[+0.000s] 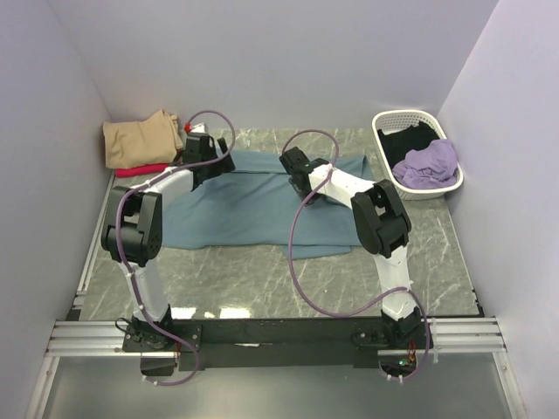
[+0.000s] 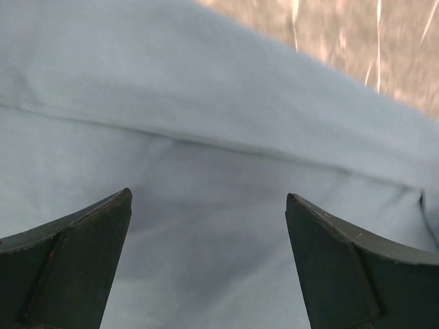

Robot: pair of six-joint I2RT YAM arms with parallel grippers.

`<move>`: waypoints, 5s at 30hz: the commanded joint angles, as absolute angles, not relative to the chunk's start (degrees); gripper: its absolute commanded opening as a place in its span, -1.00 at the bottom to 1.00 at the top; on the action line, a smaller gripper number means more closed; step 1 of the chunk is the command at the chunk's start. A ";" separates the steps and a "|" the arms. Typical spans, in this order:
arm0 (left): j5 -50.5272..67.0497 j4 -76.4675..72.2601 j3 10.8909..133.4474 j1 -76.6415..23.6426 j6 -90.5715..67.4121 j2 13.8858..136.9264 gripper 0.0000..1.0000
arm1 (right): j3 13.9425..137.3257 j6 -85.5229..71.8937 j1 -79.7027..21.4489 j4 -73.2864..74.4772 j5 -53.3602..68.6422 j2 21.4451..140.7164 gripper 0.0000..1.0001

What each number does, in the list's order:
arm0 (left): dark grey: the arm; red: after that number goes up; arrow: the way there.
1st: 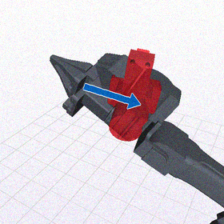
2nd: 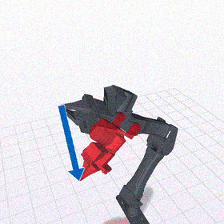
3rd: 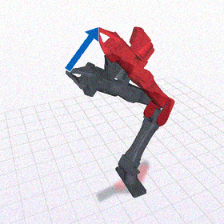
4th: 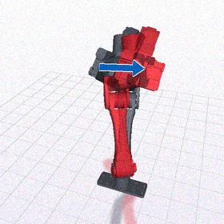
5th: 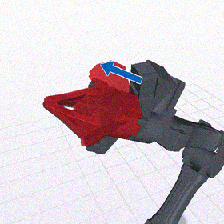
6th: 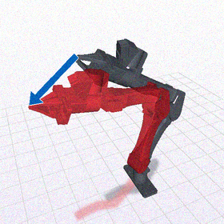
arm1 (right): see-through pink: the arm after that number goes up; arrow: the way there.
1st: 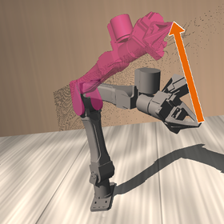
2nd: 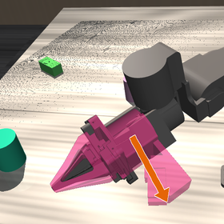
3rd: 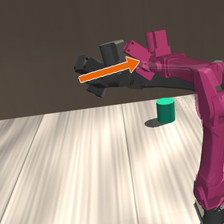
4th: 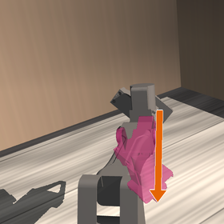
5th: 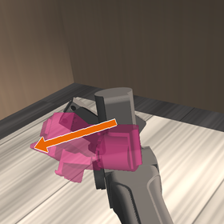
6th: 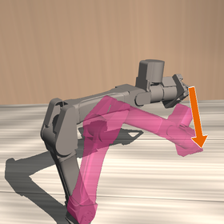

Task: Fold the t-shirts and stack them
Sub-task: Fold the tshirt

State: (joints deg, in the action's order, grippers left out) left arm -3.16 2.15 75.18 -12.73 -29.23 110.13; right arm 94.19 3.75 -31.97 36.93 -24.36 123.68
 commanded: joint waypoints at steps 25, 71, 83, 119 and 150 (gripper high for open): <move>-2.11 -1.85 76.29 -10.81 -30.32 107.58 0.99 | 107.84 6.42 -29.97 38.85 -31.20 133.15 -0.17; -1.49 -0.18 78.13 -10.72 -29.44 108.90 0.99 | 106.26 1.15 -32.43 44.73 -17.38 123.92 -0.51; -3.60 1.58 69.44 -13.00 -28.57 98.53 0.99 | 89.92 -10.71 -30.42 39.55 -15.12 107.77 0.22; 10.99 15.90 106.77 -5.63 -25.66 135.68 0.99 | 120.10 -25.93 -10.37 44.97 5.54 138.50 0.18; 2.84 -1.68 77.01 -13.61 -25.92 99.86 0.99 | 79.65 -25.83 -8.96 15.73 25.57 98.81 0.26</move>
